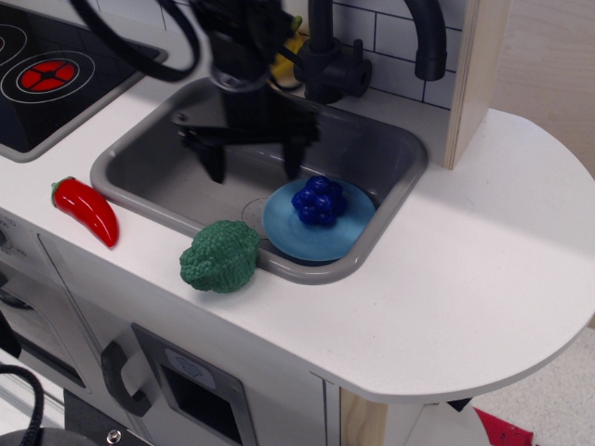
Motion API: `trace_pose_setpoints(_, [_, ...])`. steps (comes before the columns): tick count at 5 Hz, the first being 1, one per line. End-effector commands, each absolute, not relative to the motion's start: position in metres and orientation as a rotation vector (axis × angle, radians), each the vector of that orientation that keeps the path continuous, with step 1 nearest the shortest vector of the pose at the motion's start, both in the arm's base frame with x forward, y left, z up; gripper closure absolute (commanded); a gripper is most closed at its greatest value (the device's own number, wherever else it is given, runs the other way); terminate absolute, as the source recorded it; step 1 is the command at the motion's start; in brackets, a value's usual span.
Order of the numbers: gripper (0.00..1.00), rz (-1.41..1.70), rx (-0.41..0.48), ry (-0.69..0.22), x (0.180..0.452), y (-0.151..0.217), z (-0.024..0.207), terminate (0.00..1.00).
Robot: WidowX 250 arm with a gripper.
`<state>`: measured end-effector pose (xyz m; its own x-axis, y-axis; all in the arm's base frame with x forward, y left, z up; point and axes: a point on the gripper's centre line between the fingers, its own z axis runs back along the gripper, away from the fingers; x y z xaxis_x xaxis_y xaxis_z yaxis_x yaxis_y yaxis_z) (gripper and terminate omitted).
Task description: Take blueberries off plate sink
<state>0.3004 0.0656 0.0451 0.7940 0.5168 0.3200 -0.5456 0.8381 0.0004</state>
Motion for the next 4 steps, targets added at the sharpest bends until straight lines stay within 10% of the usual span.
trace_pose_setpoints(1, [0.0,0.565,0.09,-0.409,0.327,0.039,0.049,0.0])
trace_pose_setpoints(4, [0.0,0.635,0.187,-0.435,0.347,0.032,0.019,0.0])
